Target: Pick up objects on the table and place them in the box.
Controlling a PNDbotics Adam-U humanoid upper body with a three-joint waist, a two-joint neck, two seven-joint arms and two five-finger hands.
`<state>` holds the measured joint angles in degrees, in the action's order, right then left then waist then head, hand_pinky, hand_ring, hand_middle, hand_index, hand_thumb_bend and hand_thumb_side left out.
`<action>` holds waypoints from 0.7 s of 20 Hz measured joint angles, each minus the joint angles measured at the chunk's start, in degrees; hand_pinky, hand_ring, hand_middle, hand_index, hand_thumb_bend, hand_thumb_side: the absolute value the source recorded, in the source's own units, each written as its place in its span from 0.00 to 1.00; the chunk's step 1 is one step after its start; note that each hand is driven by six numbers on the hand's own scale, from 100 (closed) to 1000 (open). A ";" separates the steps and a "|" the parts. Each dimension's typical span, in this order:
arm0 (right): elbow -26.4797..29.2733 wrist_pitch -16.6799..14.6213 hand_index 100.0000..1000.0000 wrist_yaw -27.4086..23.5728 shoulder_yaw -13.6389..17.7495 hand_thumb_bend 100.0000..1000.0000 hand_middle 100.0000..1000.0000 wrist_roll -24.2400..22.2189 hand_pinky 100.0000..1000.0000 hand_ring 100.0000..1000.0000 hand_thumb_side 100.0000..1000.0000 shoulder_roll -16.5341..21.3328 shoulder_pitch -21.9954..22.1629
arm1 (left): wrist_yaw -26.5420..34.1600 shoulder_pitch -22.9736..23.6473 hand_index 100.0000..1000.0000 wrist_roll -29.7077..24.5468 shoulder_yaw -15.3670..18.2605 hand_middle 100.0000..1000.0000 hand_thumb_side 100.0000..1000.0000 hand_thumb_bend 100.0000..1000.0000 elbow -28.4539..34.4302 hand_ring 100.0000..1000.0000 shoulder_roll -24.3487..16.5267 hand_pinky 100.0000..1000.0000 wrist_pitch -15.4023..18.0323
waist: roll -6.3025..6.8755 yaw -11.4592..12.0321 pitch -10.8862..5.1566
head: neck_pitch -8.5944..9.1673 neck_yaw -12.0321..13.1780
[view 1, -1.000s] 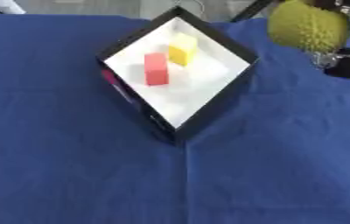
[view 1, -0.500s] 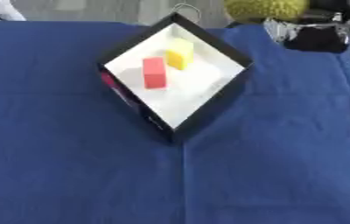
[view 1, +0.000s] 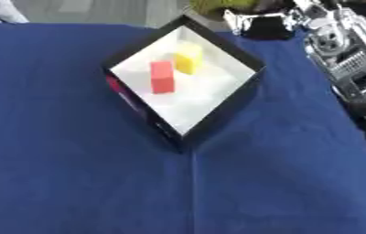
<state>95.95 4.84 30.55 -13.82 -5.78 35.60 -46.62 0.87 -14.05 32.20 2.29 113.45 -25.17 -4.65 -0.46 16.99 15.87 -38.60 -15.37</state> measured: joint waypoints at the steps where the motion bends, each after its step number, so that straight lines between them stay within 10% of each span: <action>1: -1.33 0.81 0.64 0.80 -0.38 0.00 0.51 -0.81 0.79 0.68 0.00 -1.27 -1.32 | 0.00 -0.01 0.86 0.03 0.01 0.74 0.69 0.23 0.01 0.75 0.00 0.72 0.03 | 0.00 -0.01 0.01 | 0.01 0.01; 7: -9.38 4.73 0.69 5.68 -4.34 0.00 0.57 -5.72 0.81 0.73 0.00 -6.55 -9.16 | -0.02 -0.04 0.86 0.47 0.24 0.74 0.69 0.23 0.02 0.75 0.00 0.72 0.36 | 0.00 -0.66 0.59 | 0.57 0.64; 14: -19.13 1.20 0.71 11.51 -5.95 0.00 0.59 -11.70 0.81 0.74 0.02 -9.63 -11.93 | -0.17 -0.01 0.86 1.03 0.68 0.74 0.69 0.23 0.02 0.75 0.00 0.72 0.42 | -0.01 -0.94 0.82 | 1.00 1.25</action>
<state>76.82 6.04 42.07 -19.77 -17.48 25.97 -58.55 0.70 -14.07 33.23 2.97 113.47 -25.17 -4.23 -0.47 16.06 16.69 -37.60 -14.13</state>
